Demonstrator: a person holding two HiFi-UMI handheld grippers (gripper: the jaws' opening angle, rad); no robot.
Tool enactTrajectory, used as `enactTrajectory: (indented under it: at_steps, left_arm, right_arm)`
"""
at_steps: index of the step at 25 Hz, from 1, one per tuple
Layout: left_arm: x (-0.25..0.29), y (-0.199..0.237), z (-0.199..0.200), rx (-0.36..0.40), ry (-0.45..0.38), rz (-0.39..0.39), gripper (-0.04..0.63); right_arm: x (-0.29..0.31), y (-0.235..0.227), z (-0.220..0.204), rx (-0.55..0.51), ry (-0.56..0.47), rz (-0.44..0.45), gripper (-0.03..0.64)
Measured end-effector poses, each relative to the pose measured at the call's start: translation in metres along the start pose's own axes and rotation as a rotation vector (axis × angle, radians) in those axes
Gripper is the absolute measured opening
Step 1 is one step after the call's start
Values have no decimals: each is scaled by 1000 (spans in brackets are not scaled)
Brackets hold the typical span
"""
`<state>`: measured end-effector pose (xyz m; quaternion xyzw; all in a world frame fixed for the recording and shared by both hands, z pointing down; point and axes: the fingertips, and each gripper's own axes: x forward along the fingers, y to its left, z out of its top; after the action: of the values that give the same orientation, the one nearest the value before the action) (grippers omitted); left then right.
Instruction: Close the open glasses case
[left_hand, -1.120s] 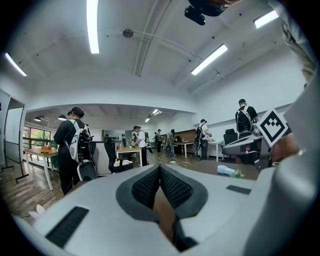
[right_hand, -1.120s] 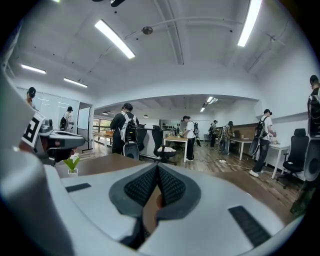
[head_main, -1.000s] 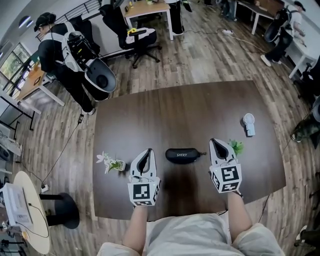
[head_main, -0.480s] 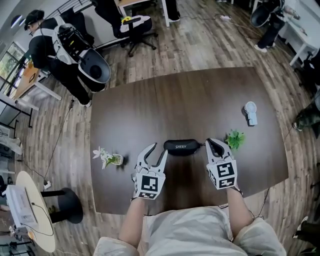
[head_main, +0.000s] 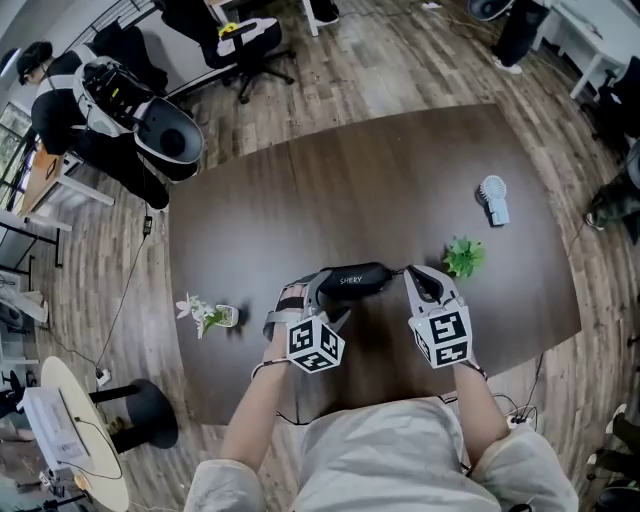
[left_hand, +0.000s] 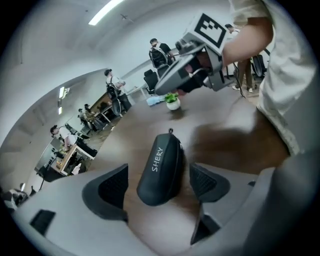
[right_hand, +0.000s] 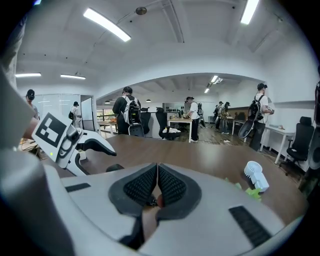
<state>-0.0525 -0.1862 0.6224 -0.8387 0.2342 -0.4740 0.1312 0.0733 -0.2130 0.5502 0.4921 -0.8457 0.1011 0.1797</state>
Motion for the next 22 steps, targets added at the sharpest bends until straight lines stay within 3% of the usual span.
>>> enactTrajectory:
  at_steps: [5, 9, 14, 17, 20, 22]
  left_arm:
    - [31, -12, -18, 115, 102, -111, 417]
    - [46, -17, -29, 161, 151, -156, 426]
    - [51, -12, -28, 149, 158, -200, 442]
    - [55, -1, -28, 147, 160, -177, 326]
    - [56, 4, -27, 113, 158, -188, 315]
    - [55, 5, -27, 49, 139, -198, 302]
  right_arm:
    - [-4, -6, -3, 7, 4, -6, 9]
    - [-7, -10, -4, 12, 2, -10, 9]
    - [-8, -13, -5, 26, 5, -7, 9]
    - [-7, -9, -6, 24, 9, 1, 9]
    - [-6, -5, -8, 21, 10, 8, 9]
    - [-5, -3, -8, 18, 10, 13, 9]
